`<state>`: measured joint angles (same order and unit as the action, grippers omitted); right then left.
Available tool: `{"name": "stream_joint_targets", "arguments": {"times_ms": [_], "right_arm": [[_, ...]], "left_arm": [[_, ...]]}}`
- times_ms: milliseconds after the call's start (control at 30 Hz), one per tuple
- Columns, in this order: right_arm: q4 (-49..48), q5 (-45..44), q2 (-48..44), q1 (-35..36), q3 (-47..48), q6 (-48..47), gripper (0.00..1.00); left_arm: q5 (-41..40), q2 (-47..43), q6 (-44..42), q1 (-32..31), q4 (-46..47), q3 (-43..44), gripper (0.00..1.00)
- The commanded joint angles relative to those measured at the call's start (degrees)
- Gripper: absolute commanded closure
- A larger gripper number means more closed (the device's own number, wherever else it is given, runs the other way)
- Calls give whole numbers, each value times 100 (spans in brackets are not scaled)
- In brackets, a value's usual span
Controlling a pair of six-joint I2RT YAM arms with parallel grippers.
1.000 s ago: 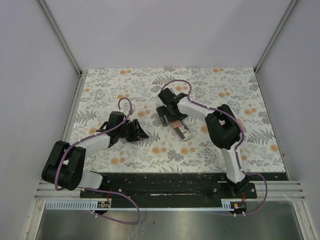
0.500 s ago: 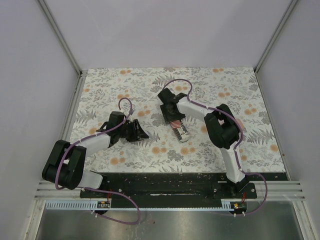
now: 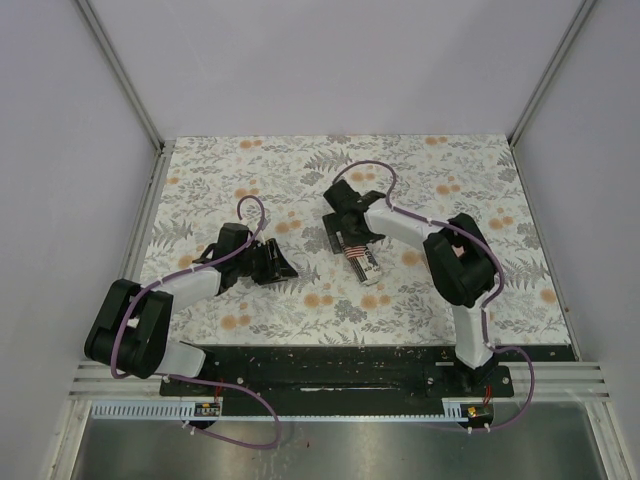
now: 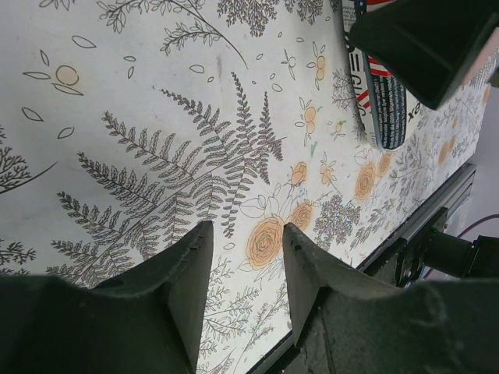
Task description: Organize the sunglasses
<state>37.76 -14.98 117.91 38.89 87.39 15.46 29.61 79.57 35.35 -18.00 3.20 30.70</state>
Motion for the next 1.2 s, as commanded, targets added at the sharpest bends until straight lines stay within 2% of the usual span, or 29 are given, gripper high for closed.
{"name": "stream_joint_targets", "arguments": {"times_ms": [0,67,167,233,267,333,467,533,667,767,833,900,933,1000,1033,1067,1133,1167], "right_arm": [[-111,162,-873,4,-249,80,1],[-111,259,-1181,4,-354,106,1],[-6,312,-1620,4,-390,97,10],[91,286,-1823,-5,-399,115,29],[135,277,-1894,4,-407,141,42],[162,312,-1964,4,-460,194,58],[144,400,-1667,4,-644,352,75],[101,513,-1386,-5,-750,422,79],[-154,523,-972,4,-1005,545,79],[-50,497,-813,4,-944,563,79],[-14,487,-1049,-5,-935,563,79],[-14,479,-1461,4,-944,554,74],[-23,453,-1690,4,-926,537,69],[-14,409,-2112,4,-935,537,49],[-31,348,-2323,4,-978,545,29],[-66,243,-2647,-5,-1031,580,13],[-102,-21,-3131,4,-1189,694,0],[-154,-118,-3403,4,-1303,730,1]], "left_arm": [[116,-73,-90,25,260,-11,55],[133,-65,-90,25,277,-3,55],[160,-38,-90,25,269,24,55],[151,-73,-73,25,277,24,55],[151,-73,-64,25,277,24,55],[142,-126,-46,16,286,15,55],[142,-205,-2,-2,295,24,55],[133,-231,7,-19,295,-2,55],[133,-214,7,-37,295,-20,55],[133,-240,-2,-46,286,-46,55],[116,-275,-11,-46,251,-55,55],[81,-363,-20,-37,172,-29,55],[72,-398,-28,-37,137,-20,55],[19,-547,-20,-46,84,6,55],[-25,-626,-11,-46,49,6,55],[-60,-749,-11,-46,14,6,55],[-200,-1118,-28,-55,-117,6,55],[-288,-1319,-46,-63,-196,-2,53]]}}
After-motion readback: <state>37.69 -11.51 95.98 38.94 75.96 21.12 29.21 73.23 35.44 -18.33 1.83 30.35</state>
